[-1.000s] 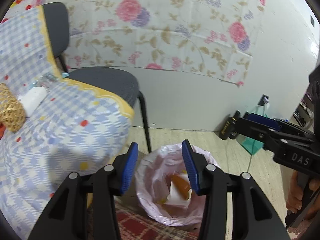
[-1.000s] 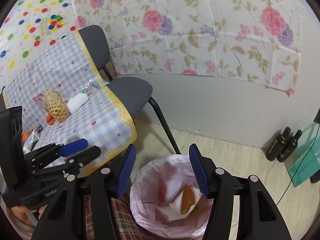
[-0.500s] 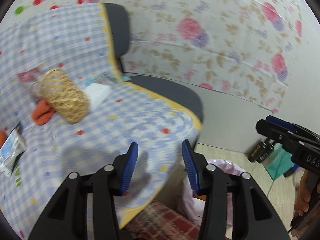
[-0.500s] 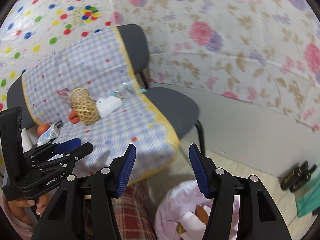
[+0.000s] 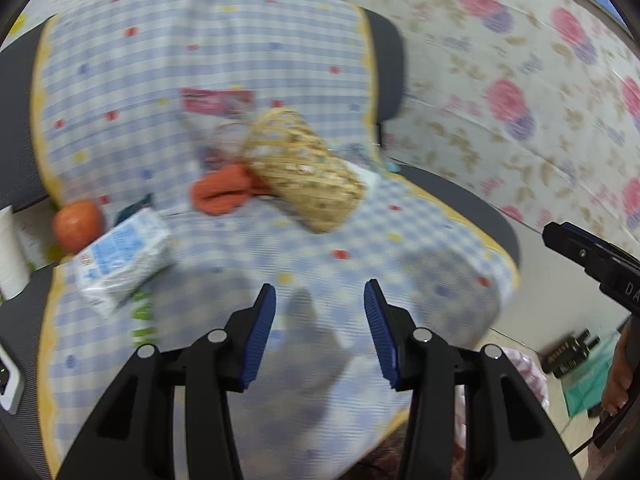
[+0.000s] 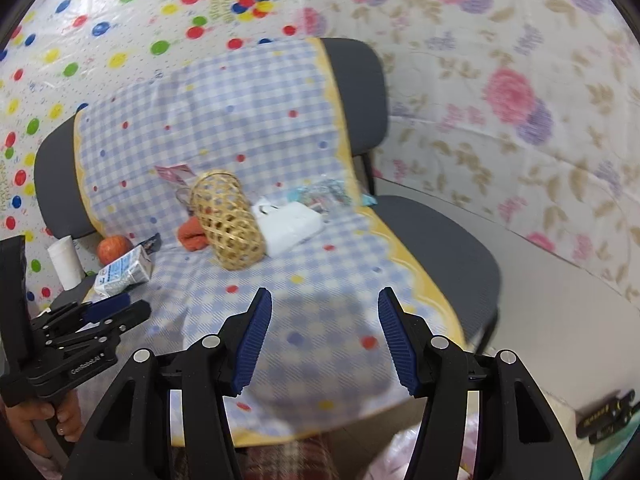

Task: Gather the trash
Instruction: 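Move both open tools back over the chair, then grasp the white milk carton with the left tool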

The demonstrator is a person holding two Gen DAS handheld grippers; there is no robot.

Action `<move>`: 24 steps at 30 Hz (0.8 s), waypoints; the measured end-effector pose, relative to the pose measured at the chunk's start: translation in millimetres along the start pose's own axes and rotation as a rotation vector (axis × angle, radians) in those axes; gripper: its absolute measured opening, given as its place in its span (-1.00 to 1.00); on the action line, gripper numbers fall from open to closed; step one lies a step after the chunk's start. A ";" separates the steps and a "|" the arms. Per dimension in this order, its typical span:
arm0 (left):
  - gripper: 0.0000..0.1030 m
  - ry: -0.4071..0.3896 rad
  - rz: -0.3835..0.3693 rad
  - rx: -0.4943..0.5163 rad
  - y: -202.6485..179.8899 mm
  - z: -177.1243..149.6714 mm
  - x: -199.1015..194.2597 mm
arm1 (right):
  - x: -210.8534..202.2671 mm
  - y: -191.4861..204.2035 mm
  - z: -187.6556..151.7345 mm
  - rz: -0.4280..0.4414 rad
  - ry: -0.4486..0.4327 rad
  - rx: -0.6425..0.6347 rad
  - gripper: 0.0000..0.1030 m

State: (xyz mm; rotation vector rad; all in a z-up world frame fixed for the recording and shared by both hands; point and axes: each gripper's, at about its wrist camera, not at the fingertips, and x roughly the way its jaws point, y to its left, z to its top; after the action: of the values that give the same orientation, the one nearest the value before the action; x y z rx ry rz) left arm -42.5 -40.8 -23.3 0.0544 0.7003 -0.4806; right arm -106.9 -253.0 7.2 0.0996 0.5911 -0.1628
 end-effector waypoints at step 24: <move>0.14 0.108 0.193 -0.194 143.4 2.3 39.4 | 94.5 61.8 19.0 0.066 0.077 -0.078 0.12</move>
State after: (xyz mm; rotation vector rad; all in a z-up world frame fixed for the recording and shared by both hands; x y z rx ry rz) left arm 48.3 70.4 -62.2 -0.0340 0.8361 -0.2241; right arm -8.0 -206.6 -27.3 0.0502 0.6694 -0.0717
